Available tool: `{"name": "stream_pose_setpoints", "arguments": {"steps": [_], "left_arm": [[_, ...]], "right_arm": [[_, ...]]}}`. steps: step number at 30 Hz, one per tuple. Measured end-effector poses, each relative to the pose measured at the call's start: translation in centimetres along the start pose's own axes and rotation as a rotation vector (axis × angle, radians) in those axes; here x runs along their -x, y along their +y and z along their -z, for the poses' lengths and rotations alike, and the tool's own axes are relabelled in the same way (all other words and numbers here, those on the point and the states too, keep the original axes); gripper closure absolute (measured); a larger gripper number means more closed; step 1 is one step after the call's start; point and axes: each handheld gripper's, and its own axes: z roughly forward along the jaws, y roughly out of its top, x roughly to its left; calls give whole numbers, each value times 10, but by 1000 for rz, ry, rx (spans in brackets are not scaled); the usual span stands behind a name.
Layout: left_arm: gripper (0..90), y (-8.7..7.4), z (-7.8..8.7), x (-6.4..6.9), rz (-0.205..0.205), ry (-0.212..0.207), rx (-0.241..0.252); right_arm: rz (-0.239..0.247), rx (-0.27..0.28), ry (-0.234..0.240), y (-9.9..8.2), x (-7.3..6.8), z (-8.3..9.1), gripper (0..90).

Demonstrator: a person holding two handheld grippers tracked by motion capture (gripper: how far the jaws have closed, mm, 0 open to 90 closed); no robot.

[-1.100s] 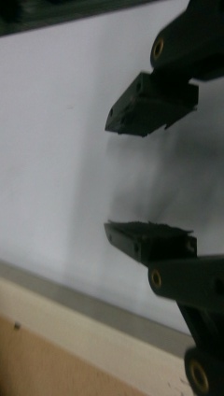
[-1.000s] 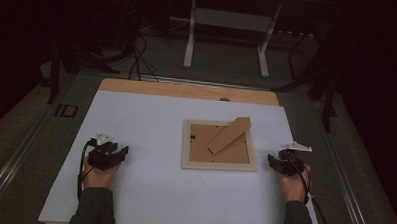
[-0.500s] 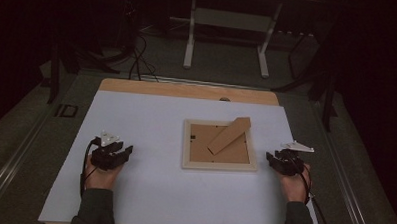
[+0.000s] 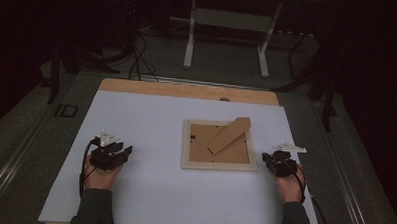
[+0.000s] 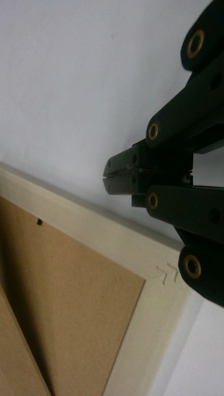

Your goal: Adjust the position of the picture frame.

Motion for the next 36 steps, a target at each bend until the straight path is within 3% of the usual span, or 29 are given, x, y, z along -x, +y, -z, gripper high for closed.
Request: {"name": "stream_pose_setpoints", "arguments": {"steps": [5,19,36], "left_arm": [[600,0,1,-2,20,13,13],[595,0,1,1,3,21,15],[590,-1,0,1,1,42,14]], "right_arm": [[5,-3,18,0,-4,-1,899],[20,-31,57,-1,-10,-7,900],[35,-49,71,-4,-12,-10,900]]}}
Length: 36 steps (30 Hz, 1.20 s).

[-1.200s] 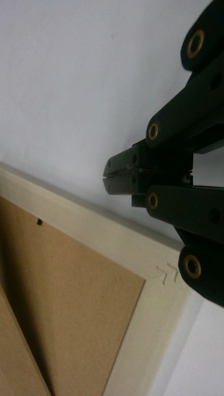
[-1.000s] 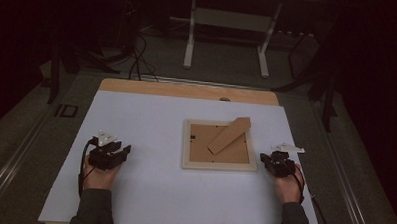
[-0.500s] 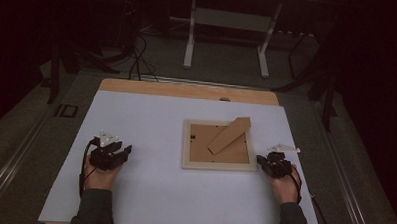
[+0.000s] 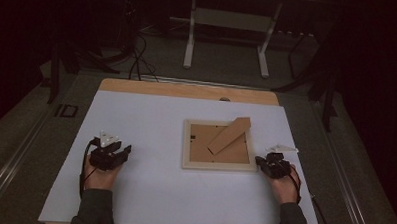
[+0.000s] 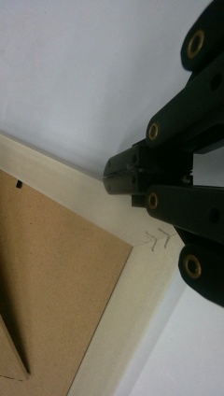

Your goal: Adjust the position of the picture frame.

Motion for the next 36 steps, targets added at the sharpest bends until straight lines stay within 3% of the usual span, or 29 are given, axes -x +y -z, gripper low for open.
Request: {"name": "stream_pose_setpoints", "arguments": {"steps": [18,36], "left_arm": [[551,0,-1,-2,37,23,1],[541,0,-1,-2,30,24,-2]], "right_arm": [[23,-19,32,-2,-2,-2,900],[72,-28,73,-2,-9,-3,899]]}}
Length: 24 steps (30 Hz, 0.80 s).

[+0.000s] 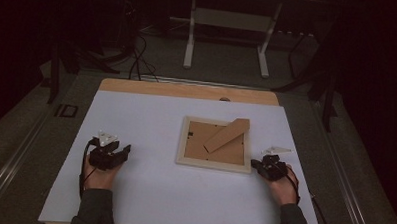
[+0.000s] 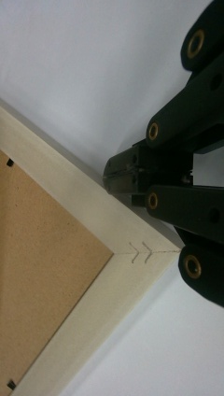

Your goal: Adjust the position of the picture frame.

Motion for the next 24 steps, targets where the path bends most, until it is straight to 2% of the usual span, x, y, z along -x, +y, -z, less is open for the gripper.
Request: {"name": "stream_pose_setpoints", "arguments": {"steps": [8,24], "left_arm": [[540,0,0,0,1,2,-5],[540,0,-1,0,2,3,-5]], "right_arm": [[26,-3,14,1,-5,-1,899],[108,-10,43,4,-19,-4,899]]}}
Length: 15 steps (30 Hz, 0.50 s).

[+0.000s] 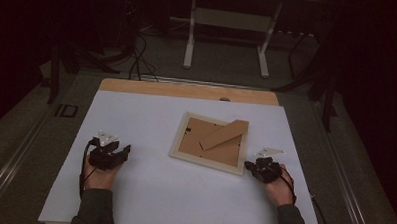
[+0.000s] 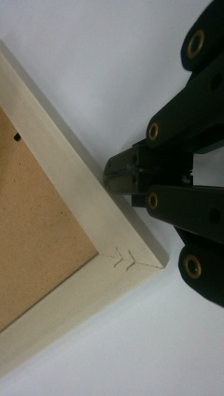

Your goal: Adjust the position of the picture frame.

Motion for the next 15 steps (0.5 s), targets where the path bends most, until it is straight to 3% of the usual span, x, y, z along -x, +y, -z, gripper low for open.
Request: {"name": "stream_pose_setpoints", "arguments": {"steps": [15], "left_arm": [[541,0,-1,1,-3,-1,-6]], "right_arm": [[59,-5,36,6,-15,-4,900]]}}
